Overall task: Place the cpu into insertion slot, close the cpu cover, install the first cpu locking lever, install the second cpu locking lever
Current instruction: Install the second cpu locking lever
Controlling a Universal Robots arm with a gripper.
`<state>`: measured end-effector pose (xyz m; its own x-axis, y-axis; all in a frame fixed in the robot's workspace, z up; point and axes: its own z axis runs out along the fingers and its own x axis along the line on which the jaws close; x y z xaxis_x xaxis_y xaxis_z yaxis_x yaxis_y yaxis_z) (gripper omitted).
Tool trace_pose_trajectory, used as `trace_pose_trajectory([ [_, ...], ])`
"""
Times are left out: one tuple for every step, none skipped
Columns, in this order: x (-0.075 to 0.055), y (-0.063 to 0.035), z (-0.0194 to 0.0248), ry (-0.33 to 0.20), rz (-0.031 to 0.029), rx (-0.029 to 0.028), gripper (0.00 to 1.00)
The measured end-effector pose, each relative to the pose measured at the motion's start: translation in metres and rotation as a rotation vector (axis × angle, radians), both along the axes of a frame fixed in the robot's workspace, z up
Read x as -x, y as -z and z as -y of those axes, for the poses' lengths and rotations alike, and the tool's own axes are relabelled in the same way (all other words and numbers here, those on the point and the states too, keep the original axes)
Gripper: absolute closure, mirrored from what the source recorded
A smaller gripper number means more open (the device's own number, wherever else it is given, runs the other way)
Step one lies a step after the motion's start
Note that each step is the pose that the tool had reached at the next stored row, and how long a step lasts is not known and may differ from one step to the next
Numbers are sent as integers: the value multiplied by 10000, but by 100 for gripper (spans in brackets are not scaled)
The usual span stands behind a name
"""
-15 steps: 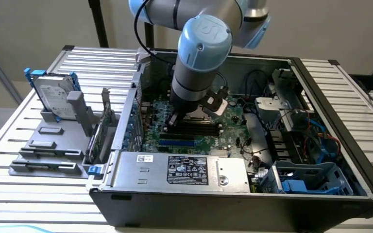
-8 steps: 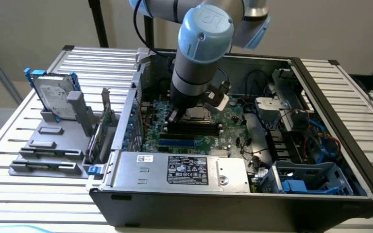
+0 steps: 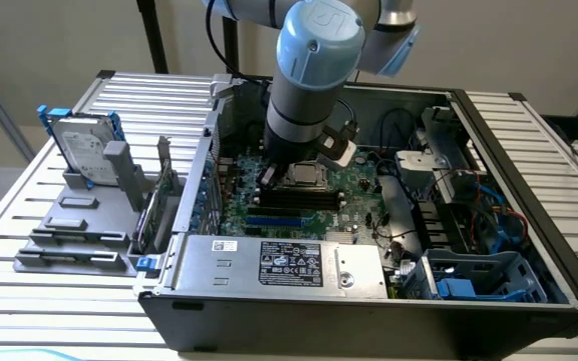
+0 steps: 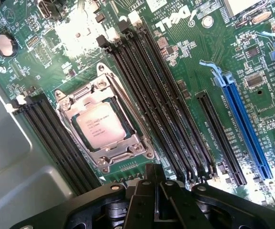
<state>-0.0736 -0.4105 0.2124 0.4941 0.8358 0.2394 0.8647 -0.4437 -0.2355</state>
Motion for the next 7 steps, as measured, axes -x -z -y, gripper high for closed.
trace_pose_trajectory([
  [0, -1, 0, 0, -1, 1, 89],
  [0, 0, 0, 0, -1, 1, 89],
  [0, -1, 0, -1, -1, 1, 89],
  [0, -1, 0, 0, -1, 1, 89],
  [0, -1, 0, -1, -1, 1, 89],
  [0, -1, 0, 0, -1, 1, 89],
  [0, 0, 0, 0, -1, 1, 89],
])
